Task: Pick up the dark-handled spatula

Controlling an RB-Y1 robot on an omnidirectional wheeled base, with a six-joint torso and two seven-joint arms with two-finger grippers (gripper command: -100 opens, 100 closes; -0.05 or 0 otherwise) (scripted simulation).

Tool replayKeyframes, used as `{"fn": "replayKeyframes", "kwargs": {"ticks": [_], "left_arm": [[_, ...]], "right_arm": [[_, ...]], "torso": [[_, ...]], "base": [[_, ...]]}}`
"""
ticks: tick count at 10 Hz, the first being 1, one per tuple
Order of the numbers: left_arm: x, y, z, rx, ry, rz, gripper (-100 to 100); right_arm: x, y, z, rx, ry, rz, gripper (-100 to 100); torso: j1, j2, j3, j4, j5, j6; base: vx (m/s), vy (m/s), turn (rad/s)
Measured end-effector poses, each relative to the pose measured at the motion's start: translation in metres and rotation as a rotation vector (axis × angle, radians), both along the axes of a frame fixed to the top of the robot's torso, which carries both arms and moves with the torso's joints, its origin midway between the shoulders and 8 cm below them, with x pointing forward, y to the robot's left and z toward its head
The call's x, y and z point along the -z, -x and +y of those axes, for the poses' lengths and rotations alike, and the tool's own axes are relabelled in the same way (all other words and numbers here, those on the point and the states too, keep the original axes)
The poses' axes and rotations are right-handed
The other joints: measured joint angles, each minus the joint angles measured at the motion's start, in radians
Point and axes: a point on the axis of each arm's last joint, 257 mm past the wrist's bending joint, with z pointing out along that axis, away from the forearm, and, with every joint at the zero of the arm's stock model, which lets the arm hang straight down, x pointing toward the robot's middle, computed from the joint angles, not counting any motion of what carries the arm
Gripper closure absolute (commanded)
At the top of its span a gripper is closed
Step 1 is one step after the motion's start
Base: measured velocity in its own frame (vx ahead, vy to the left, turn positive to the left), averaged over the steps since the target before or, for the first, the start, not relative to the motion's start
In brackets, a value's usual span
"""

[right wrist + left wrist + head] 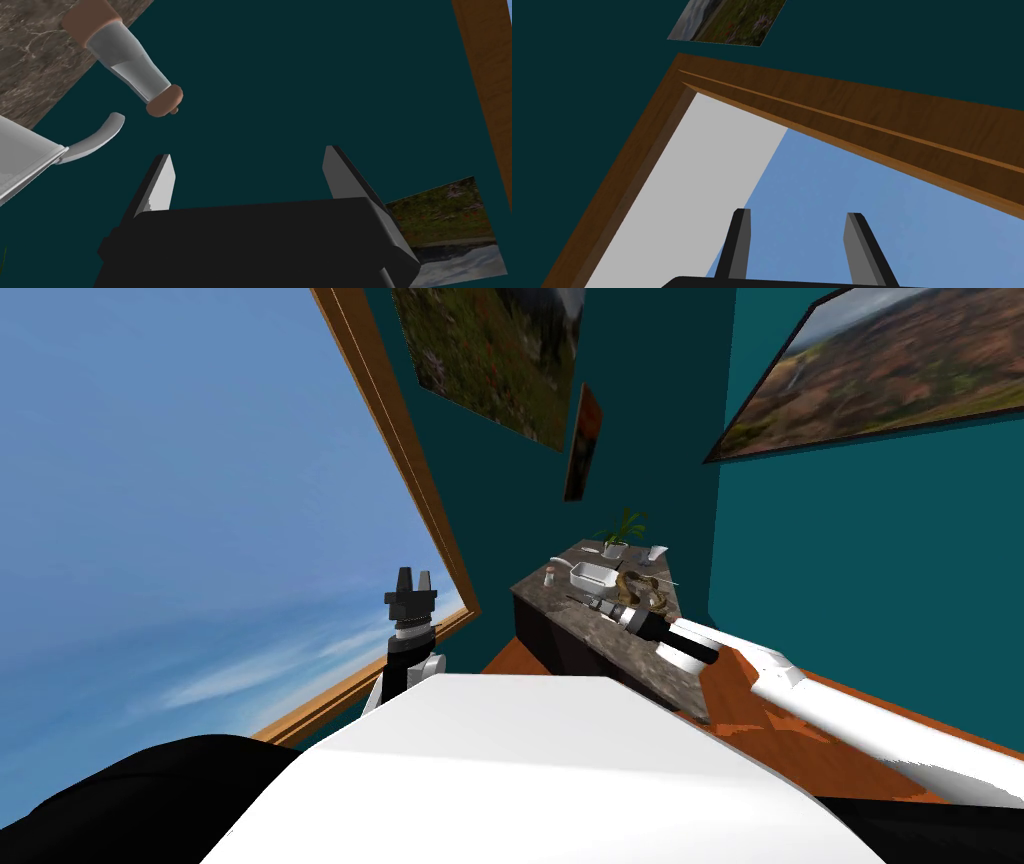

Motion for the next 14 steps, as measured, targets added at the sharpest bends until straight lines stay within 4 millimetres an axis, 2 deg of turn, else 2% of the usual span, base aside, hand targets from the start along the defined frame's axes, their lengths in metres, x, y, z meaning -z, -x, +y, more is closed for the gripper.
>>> {"fn": "replayKeyframes", "kwargs": {"ticks": [3, 8, 10, 11, 12, 14], "left_arm": [[0.0, 0.0, 0.0, 0.0, 0.0, 0.0, 0], [0.0, 0.0, 0.0, 0.0, 0.0, 0.0, 0], [0.0, 0.0, 0.0, 0.0, 0.0, 0.0, 0], [0.0, 0.0, 0.0, 0.0, 0.0, 0.0, 0], [0.0, 0.0, 0.0, 0.0, 0.0, 0.0, 0], [0.0, 0.0, 0.0, 0.0, 0.0, 0.0, 0]], "right_arm": [[0.031, 0.006, -0.027, -0.006, 0.126, 0.063, -100], [0.07, 0.019, -0.072, -0.015, 0.318, 0.156, -100], [0.083, 0.03, -0.091, -0.02, 0.393, 0.198, -100], [0.092, 0.035, -0.109, -0.022, 0.444, 0.223, -100], [0.105, 0.049, -0.127, -0.026, 0.497, 0.257, -100], [0.116, 0.062, -0.147, -0.039, 0.58, 0.304, -100]], "torso": [[0.0, -0.001, 0.0, 0.0, 0.0, 0.0], [0.0, -0.001, 0.0, 0.0, 0.0, 0.001], [0.0, -0.001, -0.001, 0.0, 0.0, 0.001], [0.0, -0.001, -0.001, 0.0, 0.0, 0.0], [-0.001, -0.002, -0.001, 0.0, 0.0, 0.0], [0.0, -0.002, -0.001, 0.0, 0.0, 0.0]], "base": [[0.021, -0.012, 0.131], [0.026, -0.014, 0.162], [0.029, -0.017, 0.171], [0.045, -0.022, 0.283], [0.037, -0.024, 0.101], [0.032, -0.023, 0.15]]}}
